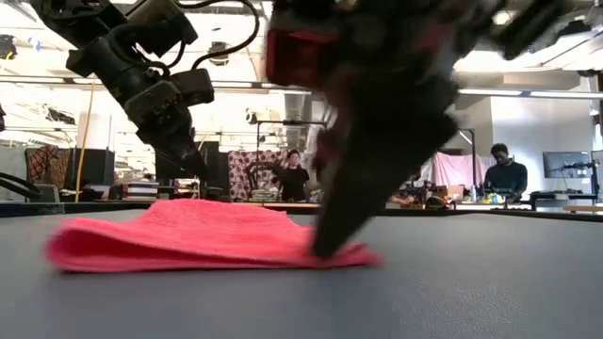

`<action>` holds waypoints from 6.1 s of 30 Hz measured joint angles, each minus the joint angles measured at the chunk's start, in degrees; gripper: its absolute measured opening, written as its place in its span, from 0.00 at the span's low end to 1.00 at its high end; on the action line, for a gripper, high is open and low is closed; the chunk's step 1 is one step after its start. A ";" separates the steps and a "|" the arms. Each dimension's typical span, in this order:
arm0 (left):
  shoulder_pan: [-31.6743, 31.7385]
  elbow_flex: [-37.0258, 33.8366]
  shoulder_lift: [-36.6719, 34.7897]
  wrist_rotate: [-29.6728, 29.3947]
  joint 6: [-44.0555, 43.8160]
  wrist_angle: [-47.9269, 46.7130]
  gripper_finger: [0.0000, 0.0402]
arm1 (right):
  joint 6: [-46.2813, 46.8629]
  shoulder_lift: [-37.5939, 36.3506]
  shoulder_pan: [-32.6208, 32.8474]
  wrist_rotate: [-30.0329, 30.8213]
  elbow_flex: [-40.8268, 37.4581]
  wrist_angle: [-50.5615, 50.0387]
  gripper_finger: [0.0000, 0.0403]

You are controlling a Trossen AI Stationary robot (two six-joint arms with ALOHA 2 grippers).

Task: Roll towel
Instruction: Roll the light red towel

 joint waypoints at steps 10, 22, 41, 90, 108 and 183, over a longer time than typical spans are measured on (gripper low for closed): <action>-0.54 0.00 0.44 0.01 0.02 -0.55 0.21 | -4.00 -8.82 1.95 13.14 -1.01 0.63 0.22; -1.73 0.02 4.05 1.61 -1.22 -0.65 0.21 | 0.67 0.87 -0.12 6.55 -0.84 -2.78 0.22; -8.81 0.13 9.91 8.74 1.94 7.04 0.21 | 4.04 -6.36 2.01 9.72 -1.08 -24.69 0.22; -17.64 21.07 24.24 -16.87 23.37 -13.20 0.00 | 9.62 -6.73 1.68 14.19 -8.17 -15.96 0.22; -17.53 31.56 24.15 -19.36 21.48 -42.61 0.10 | 10.00 -6.91 1.77 14.07 -9.37 -15.79 0.22; -22.45 14.30 33.99 4.67 -11.85 24.65 0.24 | -21.69 -13.28 -34.34 3.58 -31.05 30.72 0.06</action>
